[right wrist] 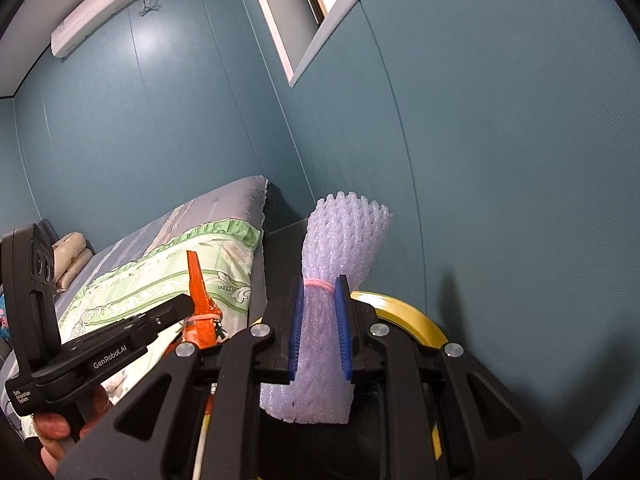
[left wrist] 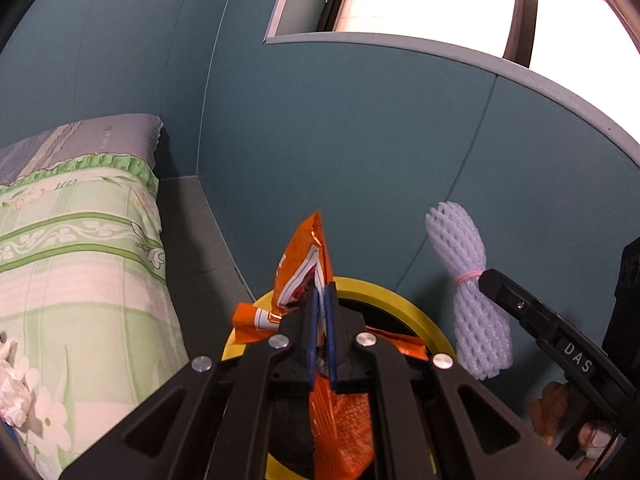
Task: Collect trash
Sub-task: 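Carry the orange wrapper and lavender foam net over the yellow-rimmed bin with both tools, then open both tools to drop the wrapper and foam net into the bin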
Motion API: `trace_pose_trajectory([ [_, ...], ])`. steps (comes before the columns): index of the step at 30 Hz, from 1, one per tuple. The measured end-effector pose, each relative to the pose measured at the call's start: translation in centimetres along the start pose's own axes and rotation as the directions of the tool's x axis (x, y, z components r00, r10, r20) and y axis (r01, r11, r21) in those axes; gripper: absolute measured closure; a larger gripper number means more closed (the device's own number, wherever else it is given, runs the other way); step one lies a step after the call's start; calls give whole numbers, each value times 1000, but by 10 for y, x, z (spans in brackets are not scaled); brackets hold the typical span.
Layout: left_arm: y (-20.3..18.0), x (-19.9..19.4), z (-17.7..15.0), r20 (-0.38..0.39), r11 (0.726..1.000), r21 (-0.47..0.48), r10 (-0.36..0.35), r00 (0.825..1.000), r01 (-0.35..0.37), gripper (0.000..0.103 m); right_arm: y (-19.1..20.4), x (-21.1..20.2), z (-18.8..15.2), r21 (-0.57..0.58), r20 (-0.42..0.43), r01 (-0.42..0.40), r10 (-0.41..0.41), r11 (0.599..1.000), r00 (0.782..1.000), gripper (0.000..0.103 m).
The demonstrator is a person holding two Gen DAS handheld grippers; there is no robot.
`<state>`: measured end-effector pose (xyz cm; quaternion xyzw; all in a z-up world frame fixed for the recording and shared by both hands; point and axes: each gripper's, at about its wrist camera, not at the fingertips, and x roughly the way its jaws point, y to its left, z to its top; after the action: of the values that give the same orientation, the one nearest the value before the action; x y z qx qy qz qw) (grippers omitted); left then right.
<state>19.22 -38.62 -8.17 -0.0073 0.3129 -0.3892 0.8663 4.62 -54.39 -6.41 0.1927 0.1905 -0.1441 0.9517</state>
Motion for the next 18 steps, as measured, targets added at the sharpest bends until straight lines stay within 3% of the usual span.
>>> trace_pose_trajectory([
  [3, 3, 2, -2, -5, 1000, -1, 6, 1000, -6, 100, 3, 11, 9, 8, -19, -9, 9, 1000, 1000, 86],
  [5, 7, 4, -2, -11, 1000, -18, 13, 1000, -13, 89, 0, 13, 10, 13, -26, 2, -2, 1000, 1000, 84],
  [7, 12, 2, -2, -8, 999, -37, 14, 1000, -14, 64, -2, 16, 10, 23, -35, 9, -8, 1000, 999, 73],
  [8, 14, -1, -2, 3, 999, -44, 22, 1000, -22, 60, -4, 16, 10, 30, -33, 8, -7, 1000, 999, 63],
  [9, 15, -3, -2, 10, 999, -43, 25, 1000, -25, 57, -4, 15, 10, 34, -29, 8, -7, 999, 1000, 61],
  [18, 37, -44, 7, 75, 994, -99, 53, 996, -45, 53, 2, -6, 13, 43, 14, 27, -27, 999, 1000, 61],
])
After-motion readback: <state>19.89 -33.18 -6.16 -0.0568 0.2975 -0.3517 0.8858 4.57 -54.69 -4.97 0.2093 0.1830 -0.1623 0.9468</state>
